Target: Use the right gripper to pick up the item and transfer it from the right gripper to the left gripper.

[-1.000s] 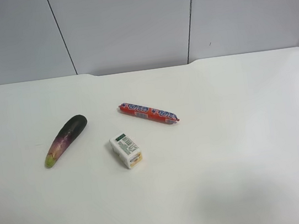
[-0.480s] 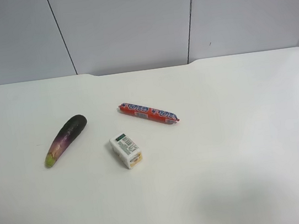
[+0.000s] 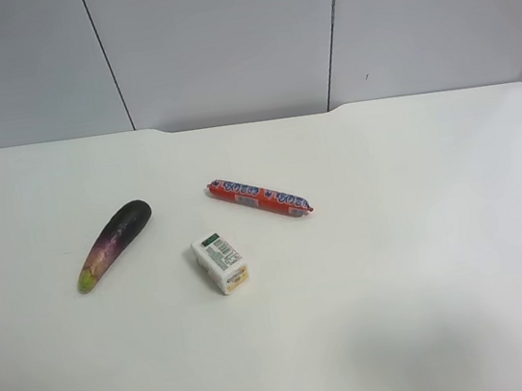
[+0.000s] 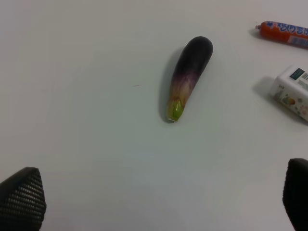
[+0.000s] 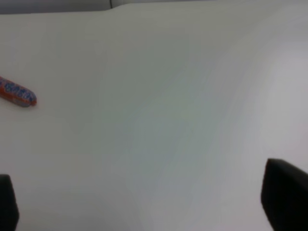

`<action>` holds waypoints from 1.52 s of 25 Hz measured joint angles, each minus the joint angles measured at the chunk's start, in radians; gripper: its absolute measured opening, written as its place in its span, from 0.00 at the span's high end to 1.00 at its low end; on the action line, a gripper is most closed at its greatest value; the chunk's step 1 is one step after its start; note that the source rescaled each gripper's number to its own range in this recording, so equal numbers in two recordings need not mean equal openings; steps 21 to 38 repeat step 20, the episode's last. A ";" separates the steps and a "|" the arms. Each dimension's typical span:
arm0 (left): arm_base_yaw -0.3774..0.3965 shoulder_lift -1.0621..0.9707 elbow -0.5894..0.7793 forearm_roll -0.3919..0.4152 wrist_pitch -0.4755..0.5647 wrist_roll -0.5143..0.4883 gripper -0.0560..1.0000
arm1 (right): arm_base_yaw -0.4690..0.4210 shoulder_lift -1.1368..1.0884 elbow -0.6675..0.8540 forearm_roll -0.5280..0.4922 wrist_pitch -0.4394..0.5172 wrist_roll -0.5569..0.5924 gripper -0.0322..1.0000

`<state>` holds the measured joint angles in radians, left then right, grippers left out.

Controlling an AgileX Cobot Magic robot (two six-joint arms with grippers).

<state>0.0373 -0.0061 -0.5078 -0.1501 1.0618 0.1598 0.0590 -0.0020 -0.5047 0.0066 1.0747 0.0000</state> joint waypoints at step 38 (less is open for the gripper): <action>0.000 0.000 0.000 0.000 0.000 -0.002 0.00 | 0.000 0.000 0.000 0.000 0.000 0.000 0.00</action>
